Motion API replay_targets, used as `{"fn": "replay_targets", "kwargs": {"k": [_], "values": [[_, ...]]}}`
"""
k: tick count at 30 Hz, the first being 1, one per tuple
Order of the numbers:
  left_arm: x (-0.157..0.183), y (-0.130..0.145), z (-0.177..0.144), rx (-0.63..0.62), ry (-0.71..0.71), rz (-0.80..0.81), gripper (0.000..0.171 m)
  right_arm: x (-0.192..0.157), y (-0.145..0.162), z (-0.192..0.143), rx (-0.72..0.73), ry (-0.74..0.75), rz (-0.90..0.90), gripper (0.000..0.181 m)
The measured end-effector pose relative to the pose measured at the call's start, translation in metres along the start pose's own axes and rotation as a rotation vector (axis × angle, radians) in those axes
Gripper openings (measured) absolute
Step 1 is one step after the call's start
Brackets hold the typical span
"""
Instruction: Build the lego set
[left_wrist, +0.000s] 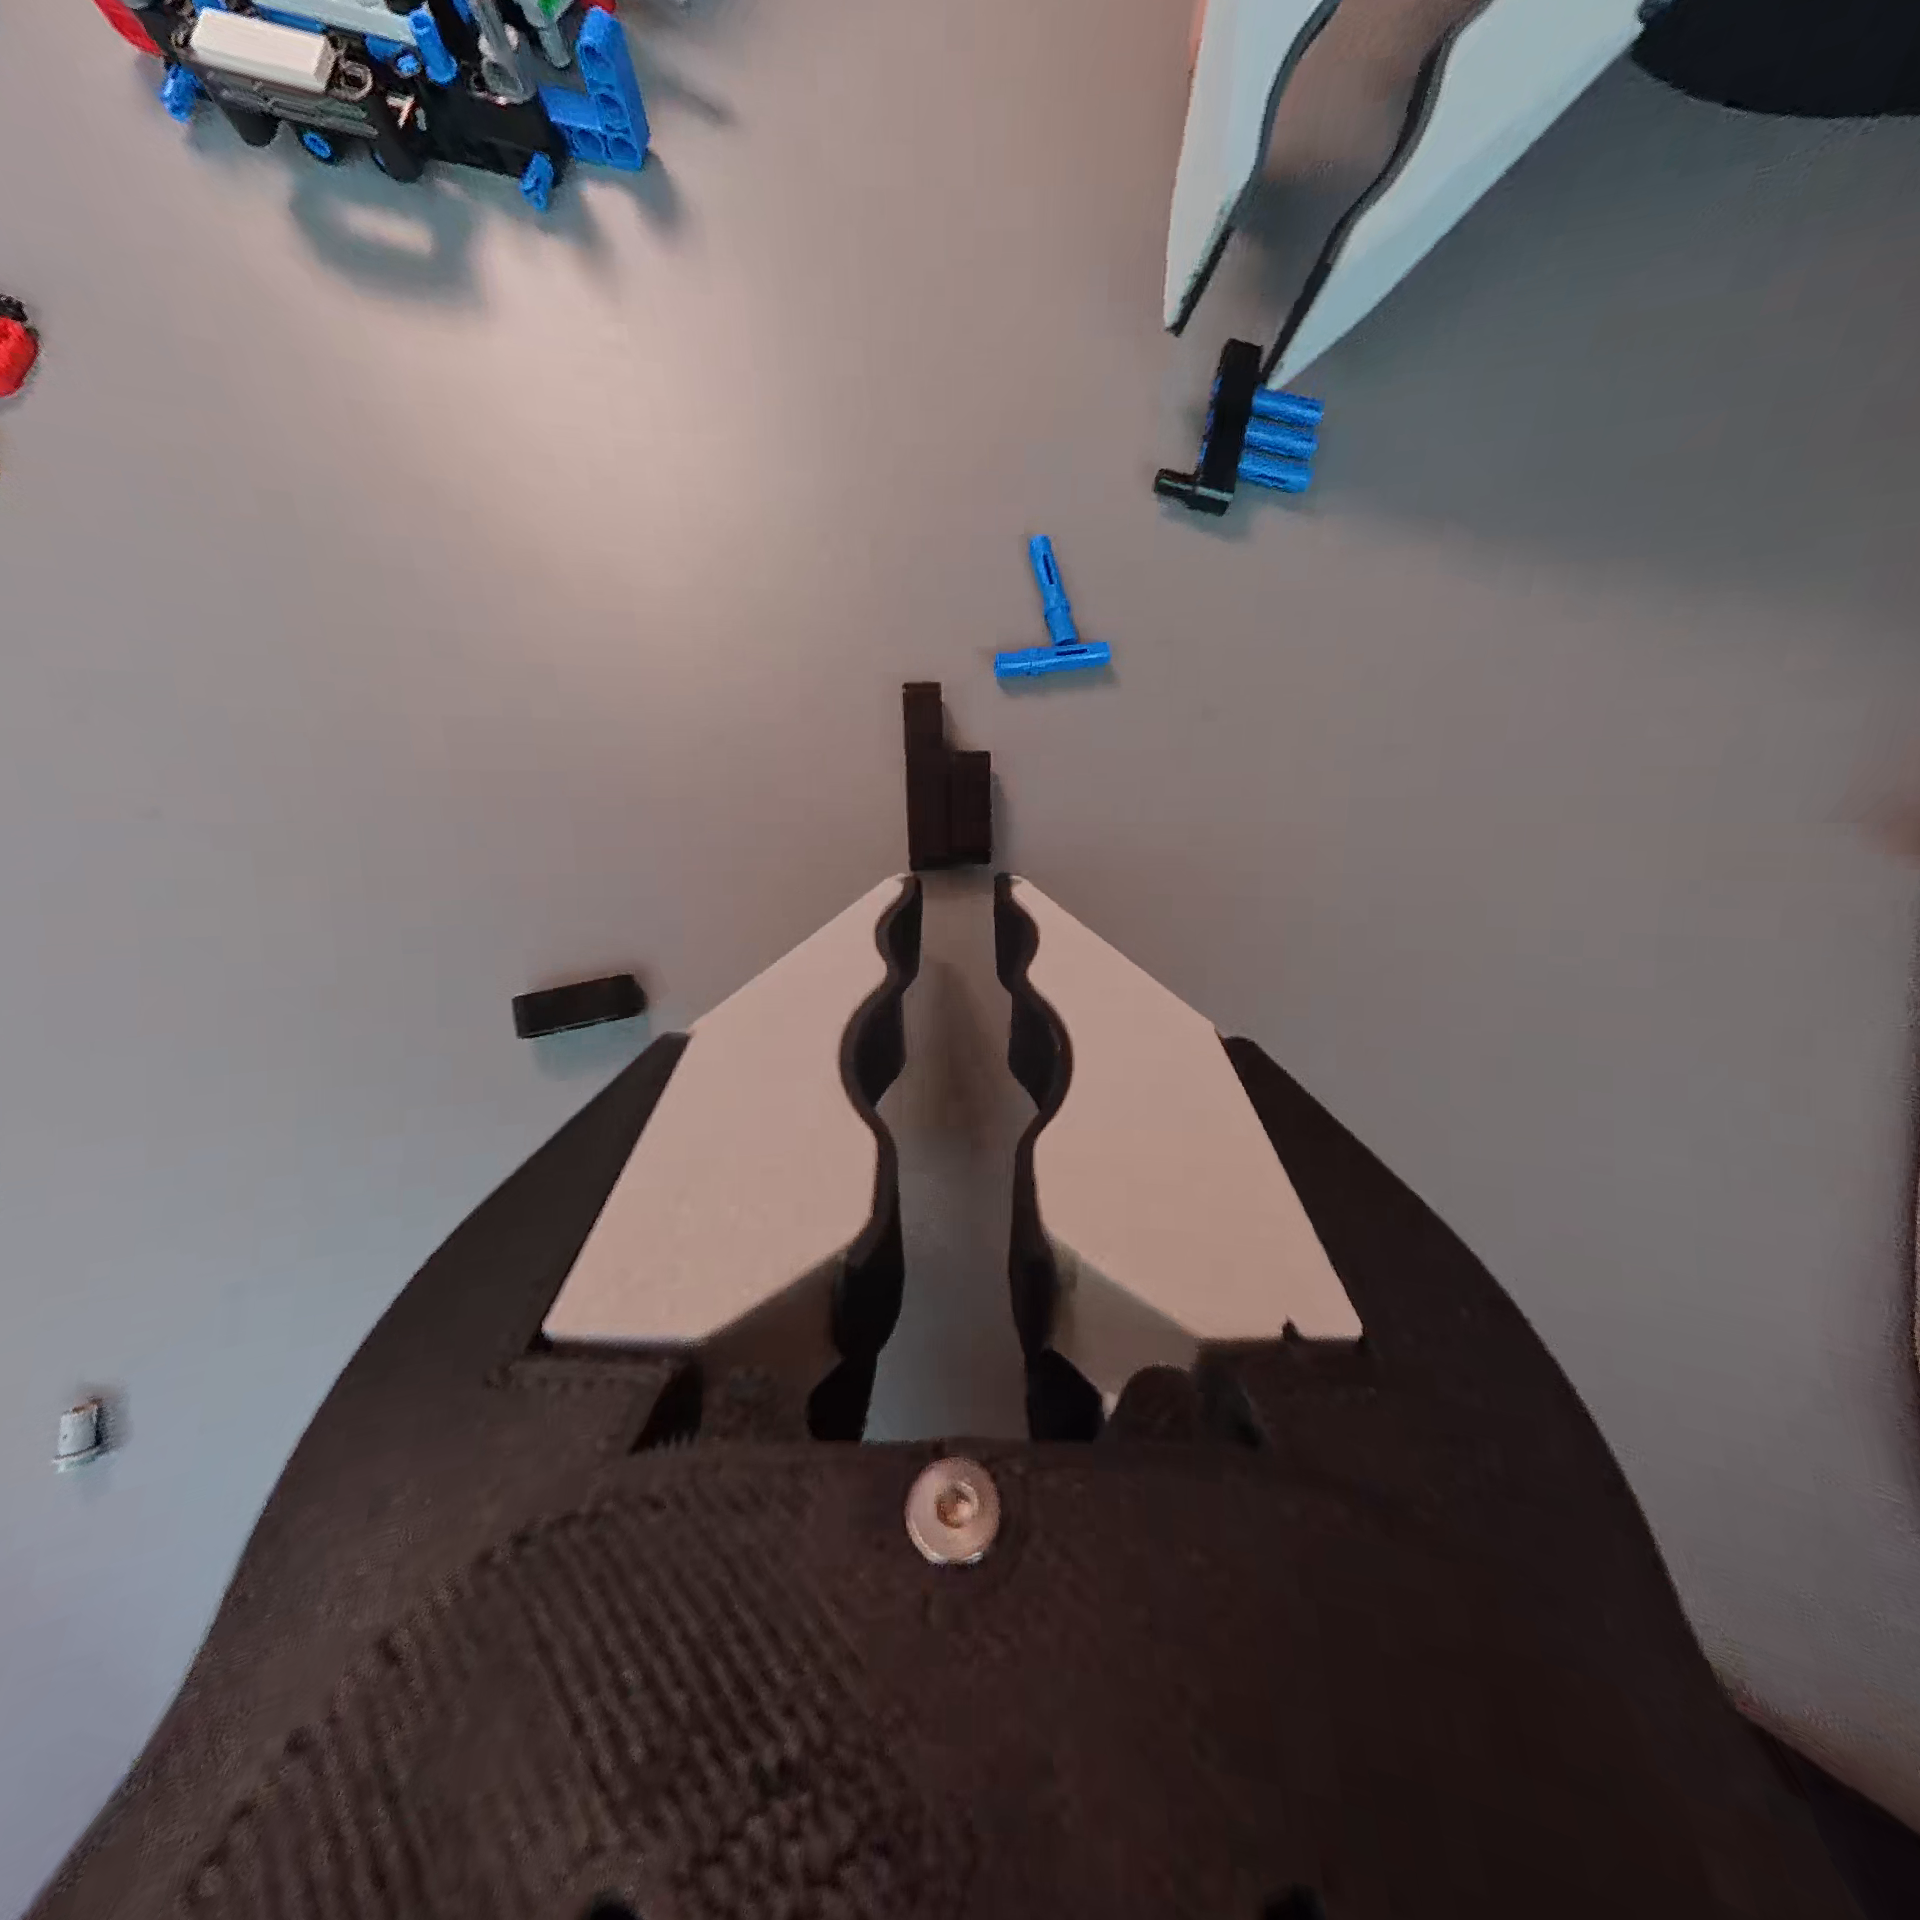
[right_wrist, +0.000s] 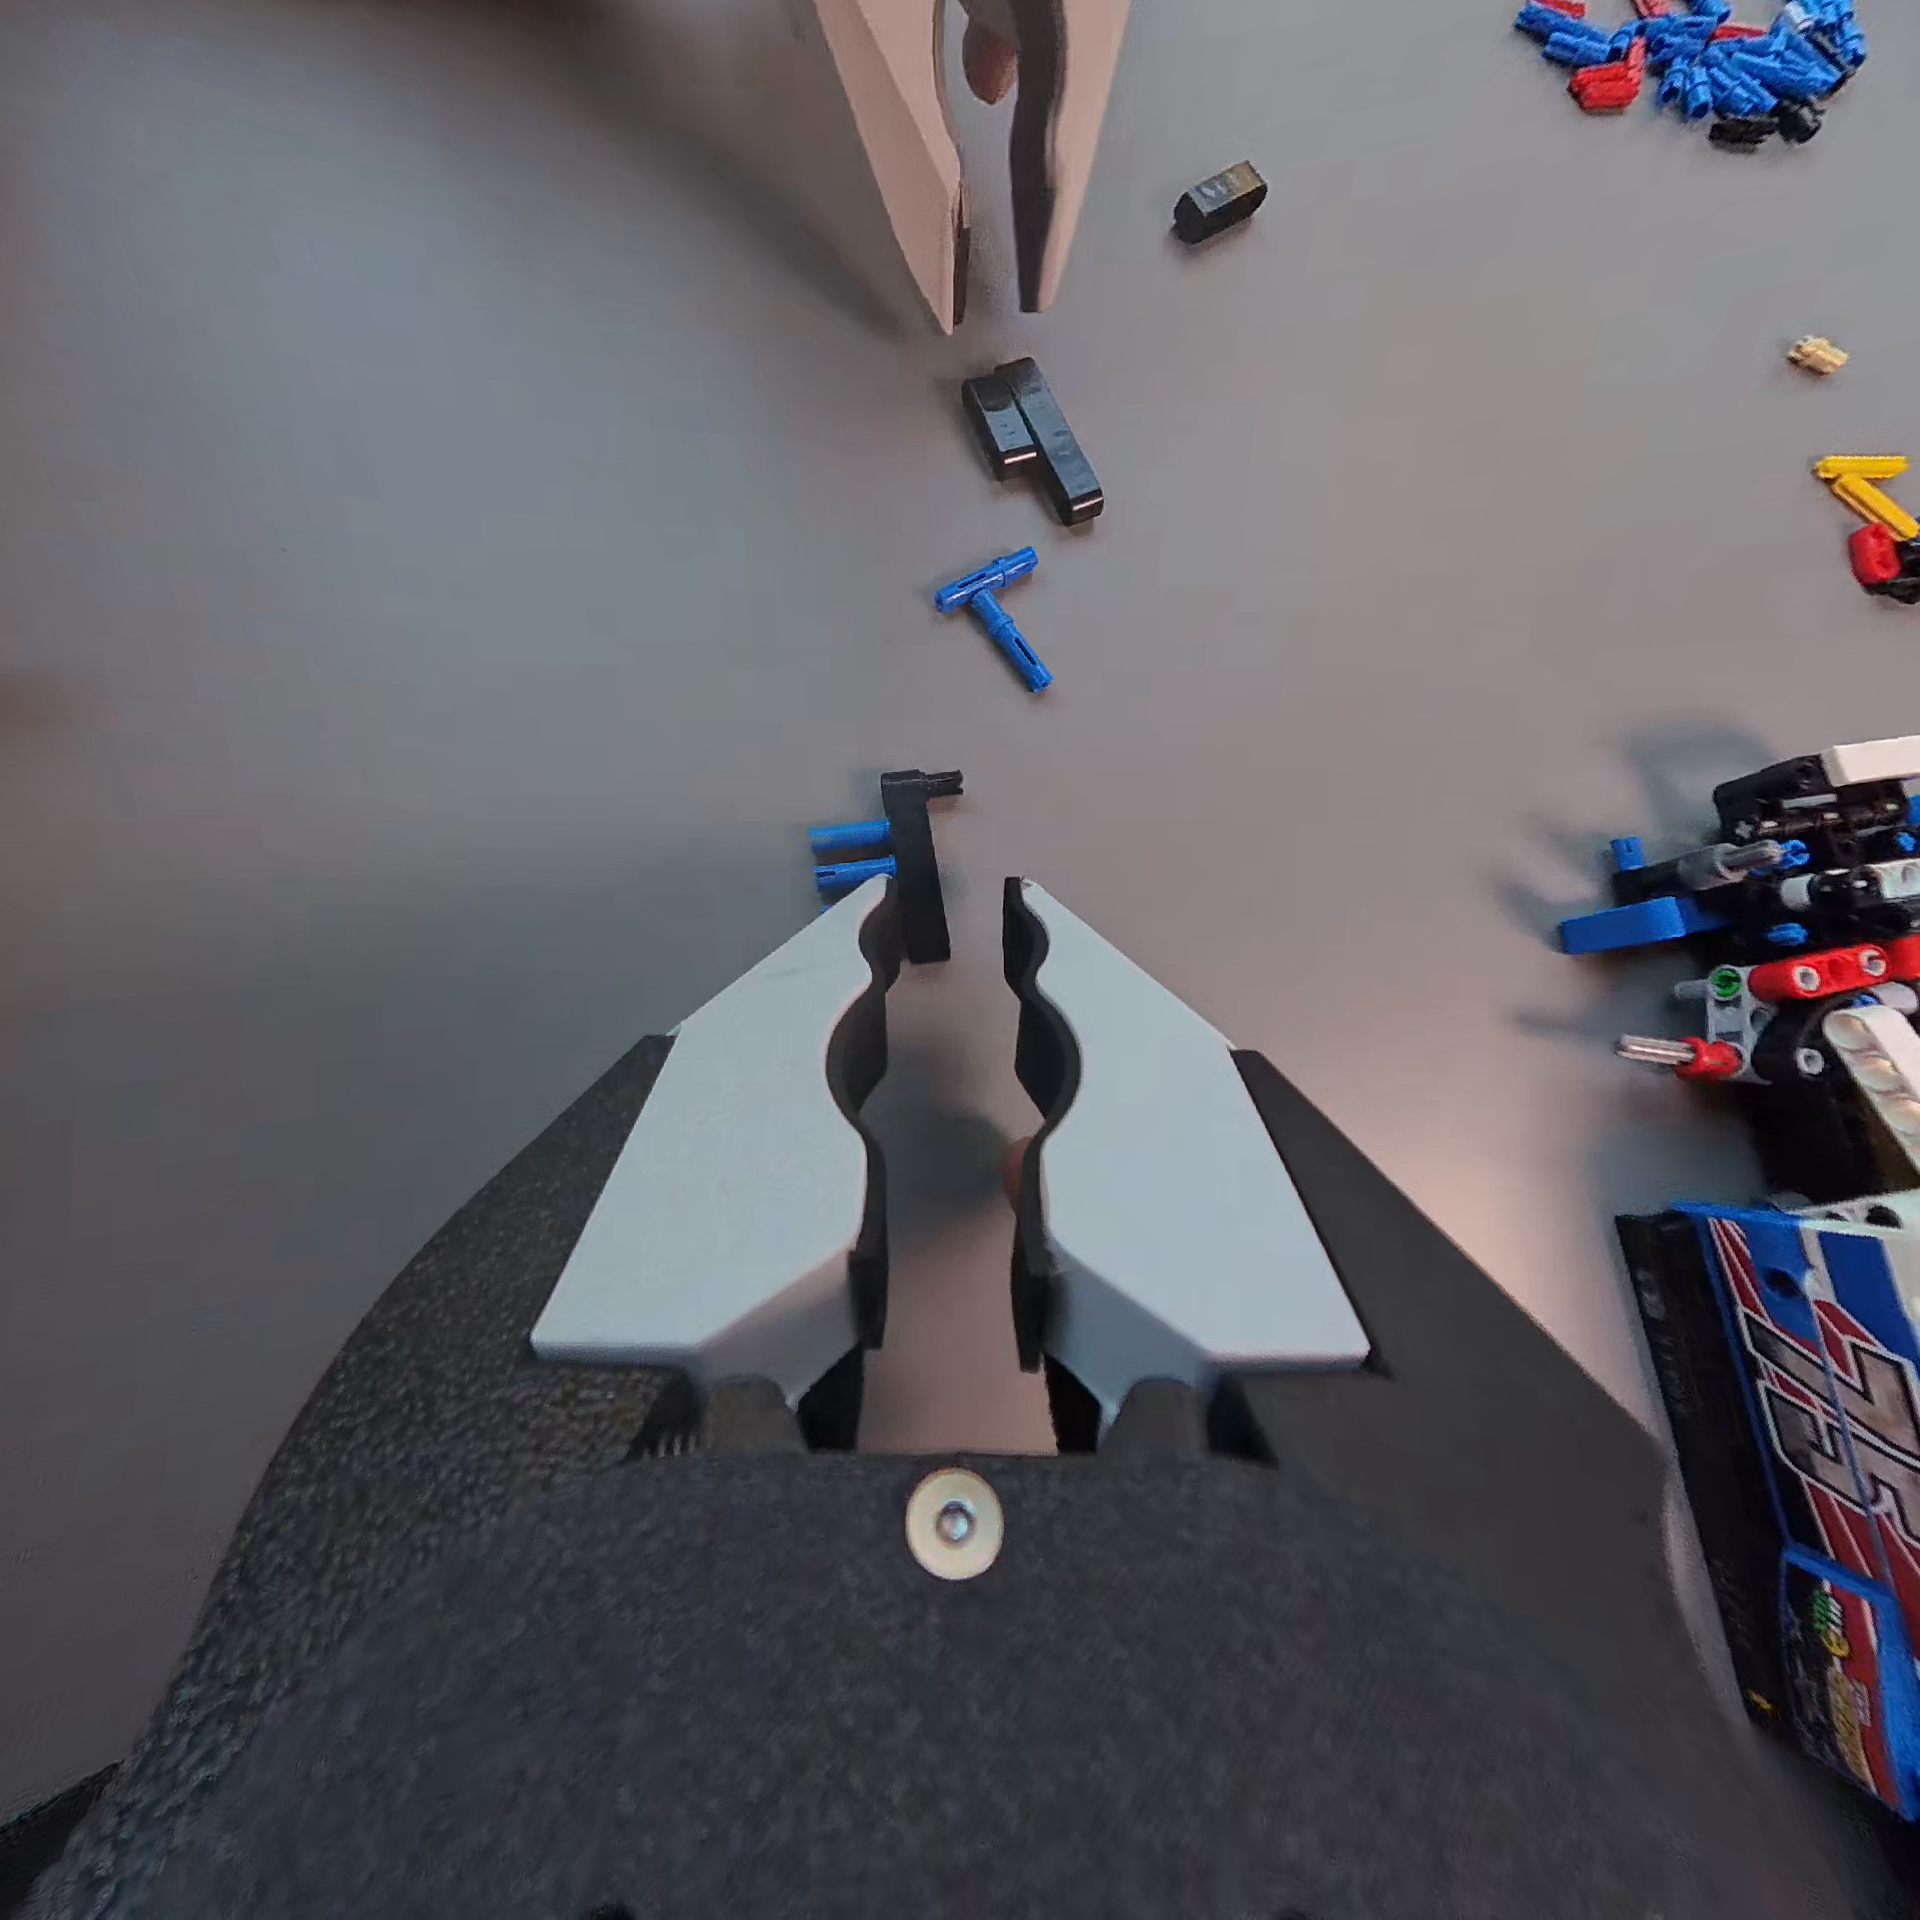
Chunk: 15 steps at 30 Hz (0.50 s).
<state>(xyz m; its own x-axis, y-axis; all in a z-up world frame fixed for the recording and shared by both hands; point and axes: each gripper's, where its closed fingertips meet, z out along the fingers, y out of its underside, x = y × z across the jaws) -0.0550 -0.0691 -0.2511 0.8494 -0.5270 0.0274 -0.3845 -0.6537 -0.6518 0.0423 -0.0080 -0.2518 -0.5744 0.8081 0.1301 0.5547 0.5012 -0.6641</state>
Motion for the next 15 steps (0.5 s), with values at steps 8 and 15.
{"fn": "replay_targets", "kwargs": {"k": [8, 15], "values": [[0.007, -0.002, 0.011, -0.018, -0.019, 0.055, 0.023, 0.002, 0.000, 0.000, 0.015, -0.001, 0.003, 0.013], [0.009, -0.005, 0.017, -0.008, -0.009, 0.032, 0.018, 0.003, -0.002, -0.002, 0.034, 0.002, 0.010, 0.013]]}}
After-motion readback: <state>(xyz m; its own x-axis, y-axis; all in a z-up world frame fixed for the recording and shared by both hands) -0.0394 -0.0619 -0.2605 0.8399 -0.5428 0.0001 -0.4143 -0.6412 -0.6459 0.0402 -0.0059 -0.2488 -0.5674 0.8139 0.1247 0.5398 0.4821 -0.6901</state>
